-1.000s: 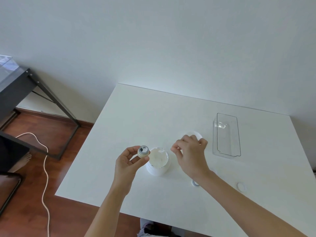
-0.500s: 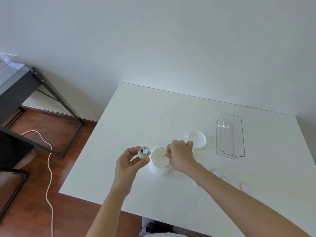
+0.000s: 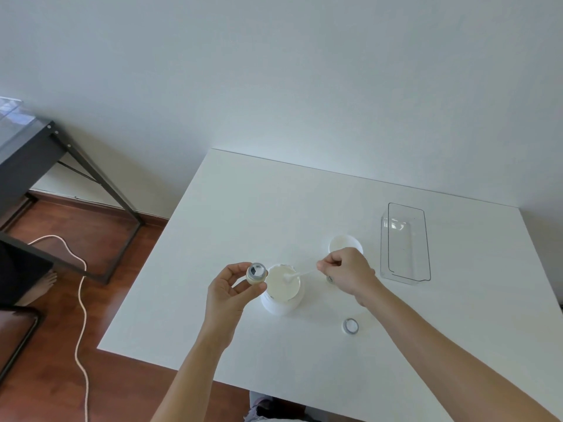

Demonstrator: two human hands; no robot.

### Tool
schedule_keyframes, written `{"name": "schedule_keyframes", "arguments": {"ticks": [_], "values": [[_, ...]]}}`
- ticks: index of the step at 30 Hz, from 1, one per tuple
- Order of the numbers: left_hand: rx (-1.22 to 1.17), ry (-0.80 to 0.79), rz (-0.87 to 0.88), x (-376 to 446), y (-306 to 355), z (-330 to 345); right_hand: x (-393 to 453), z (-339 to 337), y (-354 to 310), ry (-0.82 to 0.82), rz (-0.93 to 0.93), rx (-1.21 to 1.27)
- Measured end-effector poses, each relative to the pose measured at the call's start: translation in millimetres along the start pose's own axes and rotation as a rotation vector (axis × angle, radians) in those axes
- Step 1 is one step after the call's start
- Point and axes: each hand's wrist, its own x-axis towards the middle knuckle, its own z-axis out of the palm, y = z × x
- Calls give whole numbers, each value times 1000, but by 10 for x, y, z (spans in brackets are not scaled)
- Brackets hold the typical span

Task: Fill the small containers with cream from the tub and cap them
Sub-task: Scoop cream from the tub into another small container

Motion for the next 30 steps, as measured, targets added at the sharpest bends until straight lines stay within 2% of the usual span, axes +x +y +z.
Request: {"name": "schedule_keyframes", "arguments": {"ticks": [10,17,24,27,30], "values": [[26,-40,-9,41,-21,171,-268,-186,-306,52,-191,232],[33,-55,-4,40,25,236,-411,-52,-344,313,-561,33],[16,-57,-3,38,59,239,-390,5,-180,631,-1082,-414],[3,-55,-7,45,71,240,-377,26,-86,716,-1193,-516],[12,-50,-7,54,77,242,-390,20,-29,760,-1226,-531]]}}
